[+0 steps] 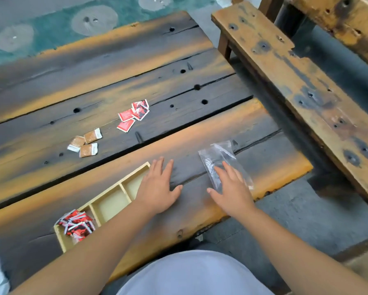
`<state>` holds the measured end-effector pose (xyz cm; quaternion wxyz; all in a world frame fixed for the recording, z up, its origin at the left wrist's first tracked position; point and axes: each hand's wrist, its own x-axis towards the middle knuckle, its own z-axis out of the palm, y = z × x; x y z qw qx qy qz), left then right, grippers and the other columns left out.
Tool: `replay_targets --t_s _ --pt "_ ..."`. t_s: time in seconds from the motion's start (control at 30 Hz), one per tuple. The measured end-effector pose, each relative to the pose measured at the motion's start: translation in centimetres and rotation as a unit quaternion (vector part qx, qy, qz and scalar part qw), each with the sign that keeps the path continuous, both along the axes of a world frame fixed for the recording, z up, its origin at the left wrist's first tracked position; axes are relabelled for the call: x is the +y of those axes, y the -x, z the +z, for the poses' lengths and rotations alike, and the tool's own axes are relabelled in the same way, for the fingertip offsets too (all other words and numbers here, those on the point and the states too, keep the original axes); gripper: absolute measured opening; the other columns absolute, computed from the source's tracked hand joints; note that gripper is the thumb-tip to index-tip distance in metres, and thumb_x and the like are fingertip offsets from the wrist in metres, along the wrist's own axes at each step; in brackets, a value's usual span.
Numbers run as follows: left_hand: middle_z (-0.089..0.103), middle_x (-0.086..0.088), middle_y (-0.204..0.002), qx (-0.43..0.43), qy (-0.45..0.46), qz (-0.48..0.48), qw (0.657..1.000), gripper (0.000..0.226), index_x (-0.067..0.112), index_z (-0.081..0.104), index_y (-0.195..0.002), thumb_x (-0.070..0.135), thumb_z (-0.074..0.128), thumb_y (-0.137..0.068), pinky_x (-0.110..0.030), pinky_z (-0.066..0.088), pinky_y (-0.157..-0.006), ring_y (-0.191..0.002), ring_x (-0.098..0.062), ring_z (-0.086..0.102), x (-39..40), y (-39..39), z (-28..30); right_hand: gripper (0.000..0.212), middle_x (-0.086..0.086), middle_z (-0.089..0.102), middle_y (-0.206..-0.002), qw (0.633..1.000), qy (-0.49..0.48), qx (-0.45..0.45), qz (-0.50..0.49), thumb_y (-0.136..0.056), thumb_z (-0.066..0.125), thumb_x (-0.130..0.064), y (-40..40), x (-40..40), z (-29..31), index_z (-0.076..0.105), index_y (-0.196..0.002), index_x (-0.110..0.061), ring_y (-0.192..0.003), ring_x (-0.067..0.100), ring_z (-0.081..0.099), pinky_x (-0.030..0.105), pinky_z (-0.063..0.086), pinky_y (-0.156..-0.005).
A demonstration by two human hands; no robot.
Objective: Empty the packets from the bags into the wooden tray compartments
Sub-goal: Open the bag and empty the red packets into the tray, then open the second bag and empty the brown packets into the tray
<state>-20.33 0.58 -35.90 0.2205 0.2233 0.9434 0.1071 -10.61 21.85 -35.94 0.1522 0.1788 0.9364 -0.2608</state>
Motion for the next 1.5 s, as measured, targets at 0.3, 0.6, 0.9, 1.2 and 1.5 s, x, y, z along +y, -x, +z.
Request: replay_targets --t_s 0.3,0.6,0.9,1.2,1.5 --pt "0.0 -0.011 -0.166 0.052 0.057 0.15 0.986 0.089 0.023 0.011 -0.156 0.066 0.039 -0.084 -0.046 0.013 -0.122 -0.153 -0.031 -0.001 -15.3 -4.7 3.3 0.092 -0.001 -0.014 -0.165 0.965 -0.057 0.016 0.254 -0.084 0.048 -0.069 4.0 -13.3 1.8 0.002 -0.155 -0.034 -0.152 0.02 -0.012 0.043 0.002 -0.122" --pt "-0.004 -0.009 -0.166 0.052 0.07 0.332 0.939 0.09 0.028 0.004 -0.156 0.069 0.04 -0.085 -0.051 0.014 -0.12 -0.153 -0.029 -0.006 -25.7 -10.4 5.1 0.097 0.001 -0.013 -0.166 0.898 -0.084 0.04 0.43 -0.079 0.046 -0.075 5.1 -24.9 2.6 0.0 -0.155 -0.035 -0.152 0.026 -0.01 0.047 0.005 -0.121" --pt "-0.014 -0.006 -0.165 0.016 0.077 0.406 0.91 0.091 0.033 -0.007 -0.155 0.073 0.035 -0.085 -0.051 0.008 -0.122 -0.152 -0.027 -0.013 -31.8 -14.3 5.1 0.097 0.001 -0.013 -0.166 0.849 -0.101 0.032 0.518 -0.079 0.044 -0.076 5.4 -32.7 3.0 0.001 -0.155 -0.035 -0.153 0.026 -0.008 0.046 0.006 -0.122" --pt "-0.006 -0.008 -0.166 -0.025 0.069 0.439 0.895 0.091 0.028 -0.003 -0.156 0.07 0.037 -0.086 -0.051 0.012 -0.121 -0.152 -0.028 -0.007 -39.3 -16.3 3.7 0.095 0.003 -0.015 -0.165 0.814 -0.104 0.02 0.571 -0.081 0.046 -0.073 5.1 -41.7 2.3 0.003 -0.156 -0.032 -0.153 0.025 -0.009 0.047 0.005 -0.121" --pt "-0.001 -0.004 -0.166 -0.063 0.04 0.458 0.886 0.088 0.026 0.005 -0.155 0.066 0.042 -0.086 -0.051 0.018 -0.119 -0.152 -0.028 -0.003 -47.3 -16.2 0.7 0.091 0.002 -0.007 -0.166 0.776 -0.111 -0.016 0.621 -0.085 0.052 -0.064 7.7 -52.8 0.4 0.007 -0.156 -0.028 -0.153 0.026 -0.002 0.047 0.01 -0.121"
